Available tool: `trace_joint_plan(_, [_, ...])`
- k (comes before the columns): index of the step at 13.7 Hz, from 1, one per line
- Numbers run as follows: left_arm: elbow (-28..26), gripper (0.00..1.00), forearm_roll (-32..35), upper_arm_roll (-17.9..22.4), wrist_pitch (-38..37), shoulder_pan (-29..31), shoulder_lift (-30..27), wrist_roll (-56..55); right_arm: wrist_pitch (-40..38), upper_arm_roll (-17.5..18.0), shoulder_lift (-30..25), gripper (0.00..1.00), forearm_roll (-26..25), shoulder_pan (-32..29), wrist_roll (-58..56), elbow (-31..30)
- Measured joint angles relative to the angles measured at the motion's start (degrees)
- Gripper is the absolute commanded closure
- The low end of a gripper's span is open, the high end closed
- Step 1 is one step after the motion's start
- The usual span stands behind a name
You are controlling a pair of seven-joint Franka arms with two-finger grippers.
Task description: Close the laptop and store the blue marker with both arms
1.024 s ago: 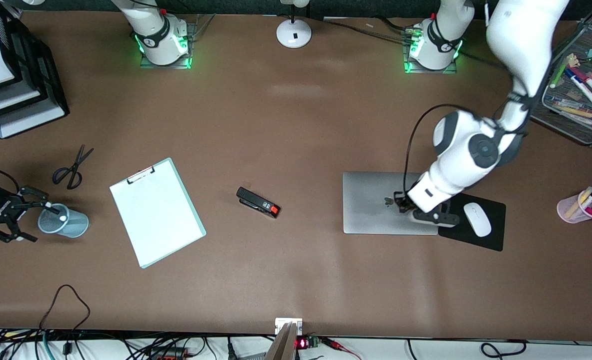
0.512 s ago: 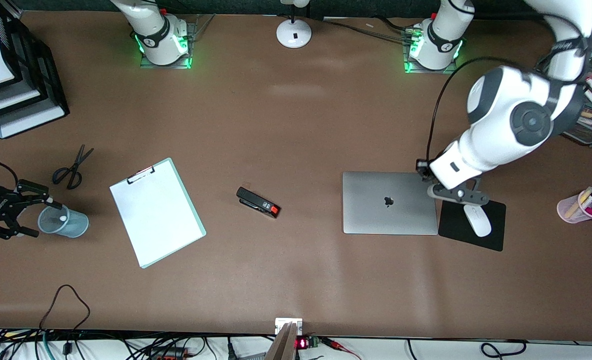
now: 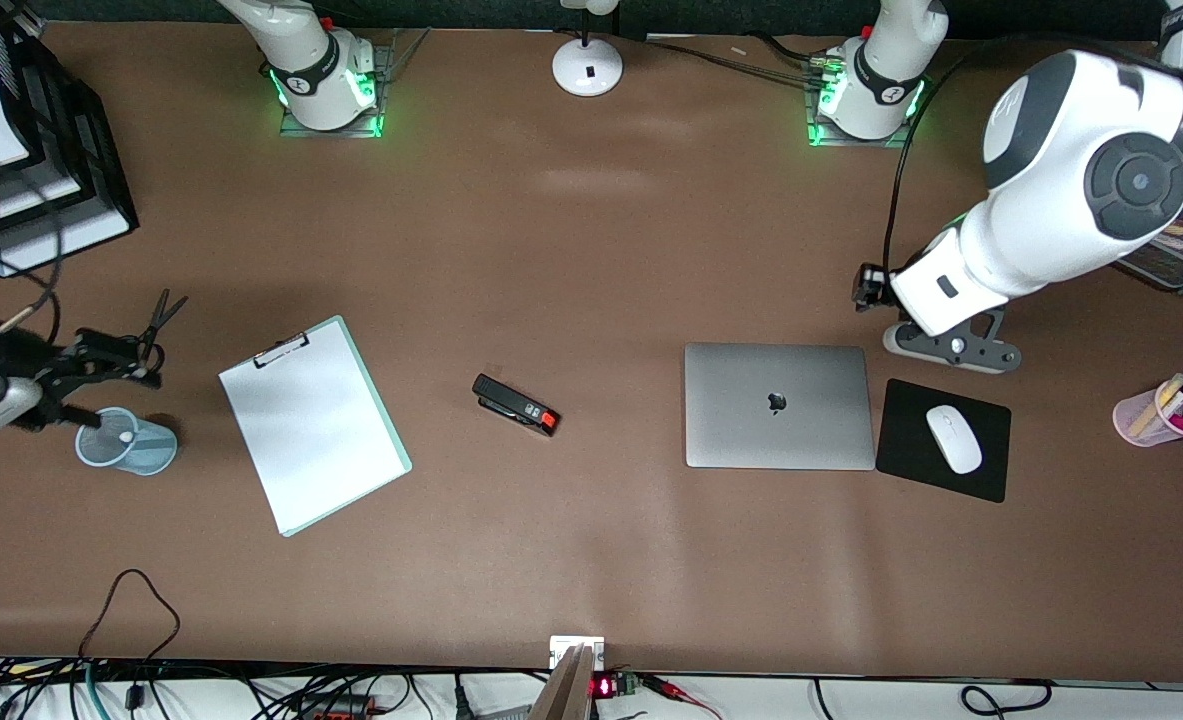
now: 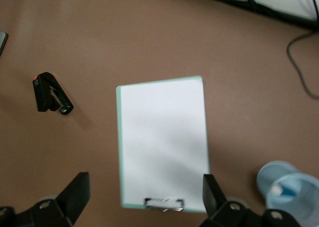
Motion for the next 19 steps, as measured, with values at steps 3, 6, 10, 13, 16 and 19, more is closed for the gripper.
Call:
trace_joint_plan(3, [0.20,0.00,0.03,0.11,-3.42,0.80,-2.44,0.11,-6.68,0.09,-3.91,0.00,-6.63,4.47,16.98,-0.17])
trace_joint_plan(6, [0.29,0.00,0.05,0.36,-5.57,3.09,-4.02,0.31,-12.15,0.14,-8.19,0.00,-11.25,7.92,27.59,-0.52])
trace_joint_plan(10, [1.41,0.00,0.06,2.78,-5.25,4.86,-5.25,3.71,-14.00,0.15,-14.46,0.00,-15.96,9.80,33.03,-4.56])
trace_joint_plan(13, [-0.27,0.00,0.06,8.88,-0.24,1.12,-8.20,6.15,-13.06,0.15,-19.42,0.00,-16.74,9.99,33.22,-9.34])
trace_joint_plan(16, [-5.17,0.00,0.06,10.51,3.21,-0.82,-12.04,6.42,-10.47,0.20,-23.52,0.00,-16.77,10.00,33.23,-14.37])
trace_joint_plan(19, [-7.63,0.00,0.06,12.22,4.34,-2.36,-13.72,6.55,-8.91,0.27,-26.23,0.00,-16.78,10.00,33.23,-17.64])
